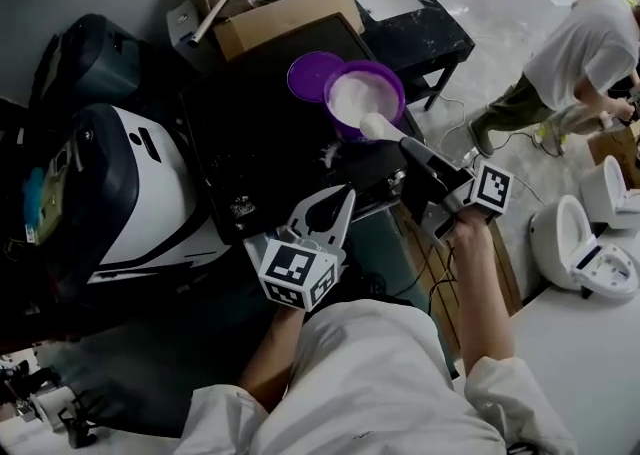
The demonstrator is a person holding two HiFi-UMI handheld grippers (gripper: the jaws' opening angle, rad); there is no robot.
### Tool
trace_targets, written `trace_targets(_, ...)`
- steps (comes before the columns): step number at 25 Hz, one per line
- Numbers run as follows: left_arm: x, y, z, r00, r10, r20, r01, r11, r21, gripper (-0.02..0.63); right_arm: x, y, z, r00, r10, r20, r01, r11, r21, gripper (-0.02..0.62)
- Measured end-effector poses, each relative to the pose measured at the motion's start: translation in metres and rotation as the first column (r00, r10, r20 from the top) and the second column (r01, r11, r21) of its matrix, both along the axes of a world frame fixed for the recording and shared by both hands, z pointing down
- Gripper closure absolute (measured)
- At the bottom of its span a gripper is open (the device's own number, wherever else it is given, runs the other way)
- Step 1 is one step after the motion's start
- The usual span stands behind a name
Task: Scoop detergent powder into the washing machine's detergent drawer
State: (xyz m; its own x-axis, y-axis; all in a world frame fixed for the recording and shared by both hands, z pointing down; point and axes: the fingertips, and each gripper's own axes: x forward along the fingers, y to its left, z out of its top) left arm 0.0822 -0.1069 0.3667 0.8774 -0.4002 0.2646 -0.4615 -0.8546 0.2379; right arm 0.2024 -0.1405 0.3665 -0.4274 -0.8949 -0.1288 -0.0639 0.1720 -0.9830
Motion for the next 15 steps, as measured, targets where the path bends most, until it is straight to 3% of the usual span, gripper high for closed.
trace_targets(15,-0.048,0.061,0.004,0.981,-0.192,0.017,0.192,0.981,0.000,0.587,-0.053,0.047,0.006,0.980,-0.200,0.005,0.200,0.980,0.006,0.586)
